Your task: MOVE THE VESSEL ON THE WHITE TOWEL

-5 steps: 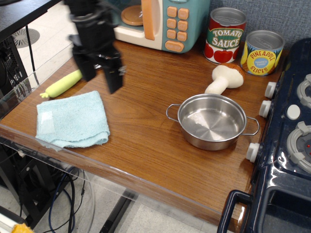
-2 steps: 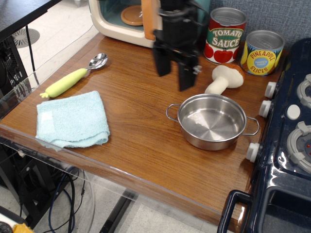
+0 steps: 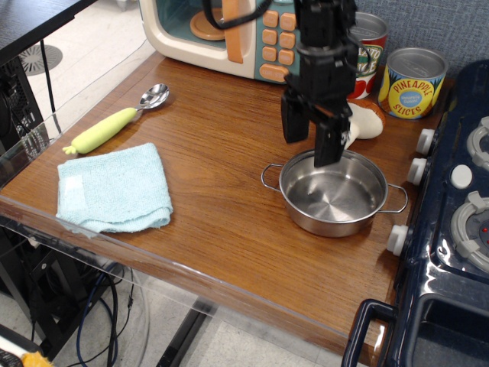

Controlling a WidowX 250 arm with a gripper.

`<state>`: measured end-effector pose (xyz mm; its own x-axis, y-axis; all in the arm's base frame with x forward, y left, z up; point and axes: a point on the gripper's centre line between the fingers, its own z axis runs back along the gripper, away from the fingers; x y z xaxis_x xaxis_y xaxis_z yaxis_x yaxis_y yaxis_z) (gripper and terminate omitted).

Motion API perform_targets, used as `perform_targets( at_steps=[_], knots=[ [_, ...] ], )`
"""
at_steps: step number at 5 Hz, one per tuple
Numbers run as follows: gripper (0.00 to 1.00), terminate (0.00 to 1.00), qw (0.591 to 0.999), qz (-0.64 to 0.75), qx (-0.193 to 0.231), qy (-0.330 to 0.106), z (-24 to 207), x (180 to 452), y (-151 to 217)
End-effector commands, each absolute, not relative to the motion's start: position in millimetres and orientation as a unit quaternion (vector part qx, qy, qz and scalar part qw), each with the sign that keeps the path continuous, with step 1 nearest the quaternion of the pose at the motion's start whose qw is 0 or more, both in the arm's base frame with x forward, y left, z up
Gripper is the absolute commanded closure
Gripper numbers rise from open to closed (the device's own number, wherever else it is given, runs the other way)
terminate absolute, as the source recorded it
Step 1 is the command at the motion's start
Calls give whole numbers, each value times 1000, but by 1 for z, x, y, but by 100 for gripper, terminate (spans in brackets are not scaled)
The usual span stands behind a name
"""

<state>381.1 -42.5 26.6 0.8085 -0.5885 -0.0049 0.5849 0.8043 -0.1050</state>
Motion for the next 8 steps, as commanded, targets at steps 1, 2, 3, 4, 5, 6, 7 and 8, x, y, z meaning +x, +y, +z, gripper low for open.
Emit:
perform_targets(
  at_steps=[1,2,3,4,5,6,7,8],
  knots=[
    [100,0,949,-314,-38,4,36,370,-50],
    [100,0,947,-317,-42,5,39,365,-55],
    [100,0,949,-308,-62,10,42,358,-56],
    [100,0,948,-314,-59,0,52,351,-57],
    [100,0,947,-313,-66,-12,68,346,-56],
    [100,0,956,-282,-64,-38,88,338,-39],
    [100,0,973,-220,-49,-51,108,323,-3],
    [100,0,988,-142,-17,-53,115,307,42]
  ],
)
